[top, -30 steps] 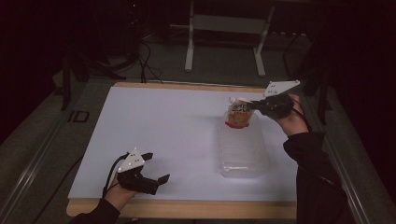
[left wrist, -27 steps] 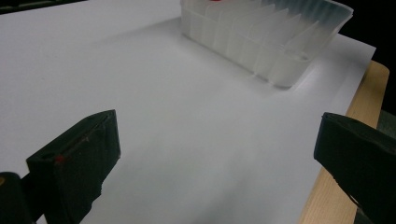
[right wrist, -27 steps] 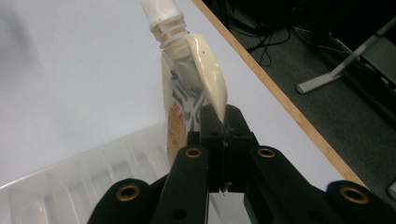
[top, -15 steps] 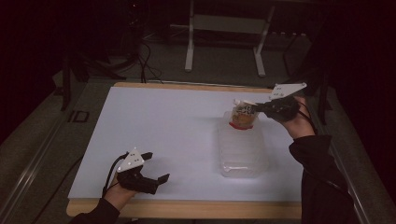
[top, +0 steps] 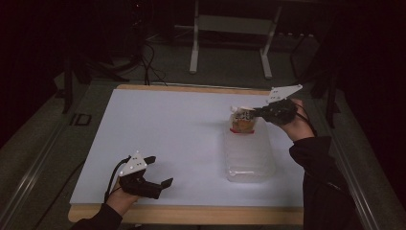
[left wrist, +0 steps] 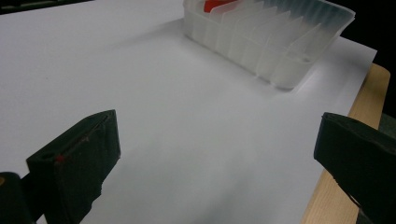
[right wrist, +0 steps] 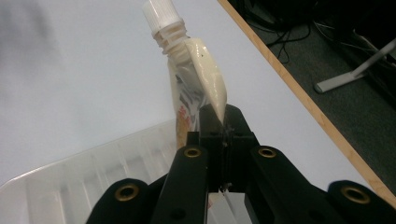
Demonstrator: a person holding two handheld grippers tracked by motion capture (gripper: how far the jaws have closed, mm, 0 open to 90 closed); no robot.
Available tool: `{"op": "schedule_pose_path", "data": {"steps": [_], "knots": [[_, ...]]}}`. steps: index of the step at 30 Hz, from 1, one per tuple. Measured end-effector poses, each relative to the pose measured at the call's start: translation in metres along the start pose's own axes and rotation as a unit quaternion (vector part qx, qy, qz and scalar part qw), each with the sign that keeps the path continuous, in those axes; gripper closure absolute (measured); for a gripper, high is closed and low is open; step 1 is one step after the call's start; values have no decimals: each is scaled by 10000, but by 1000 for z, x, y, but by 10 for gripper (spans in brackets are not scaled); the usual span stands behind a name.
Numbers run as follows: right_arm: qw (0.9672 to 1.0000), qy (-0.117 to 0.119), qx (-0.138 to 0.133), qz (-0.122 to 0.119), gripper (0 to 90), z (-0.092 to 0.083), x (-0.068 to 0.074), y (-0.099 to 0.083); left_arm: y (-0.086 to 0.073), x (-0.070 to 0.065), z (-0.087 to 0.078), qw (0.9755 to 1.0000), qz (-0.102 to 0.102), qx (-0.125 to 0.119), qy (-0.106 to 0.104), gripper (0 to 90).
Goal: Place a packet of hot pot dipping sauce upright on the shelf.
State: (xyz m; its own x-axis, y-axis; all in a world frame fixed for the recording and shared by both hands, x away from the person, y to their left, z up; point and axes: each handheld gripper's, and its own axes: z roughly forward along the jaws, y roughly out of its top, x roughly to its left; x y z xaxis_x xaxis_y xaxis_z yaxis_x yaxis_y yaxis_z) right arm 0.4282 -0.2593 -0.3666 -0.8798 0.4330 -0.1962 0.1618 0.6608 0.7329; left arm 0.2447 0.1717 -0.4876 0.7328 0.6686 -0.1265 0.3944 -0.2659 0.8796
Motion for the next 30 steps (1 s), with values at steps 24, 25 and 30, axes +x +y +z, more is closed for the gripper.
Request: {"op": "schedule_pose_path", "data": {"steps": [24, 25, 30], "knots": [[9969, 182, -51, 770, 822, 35, -11, -35, -2, 0, 2, 10000, -13, 20, -44, 5], [9968, 155, -40, 788, 798, 34, -11, -34, -2, 0, 2, 10000, -22, 19, -47, 5], [9958, -25, 59, 913, 702, 26, -9, -30, -1, 0, 2, 10000, -14, 23, -42, 5]]}}
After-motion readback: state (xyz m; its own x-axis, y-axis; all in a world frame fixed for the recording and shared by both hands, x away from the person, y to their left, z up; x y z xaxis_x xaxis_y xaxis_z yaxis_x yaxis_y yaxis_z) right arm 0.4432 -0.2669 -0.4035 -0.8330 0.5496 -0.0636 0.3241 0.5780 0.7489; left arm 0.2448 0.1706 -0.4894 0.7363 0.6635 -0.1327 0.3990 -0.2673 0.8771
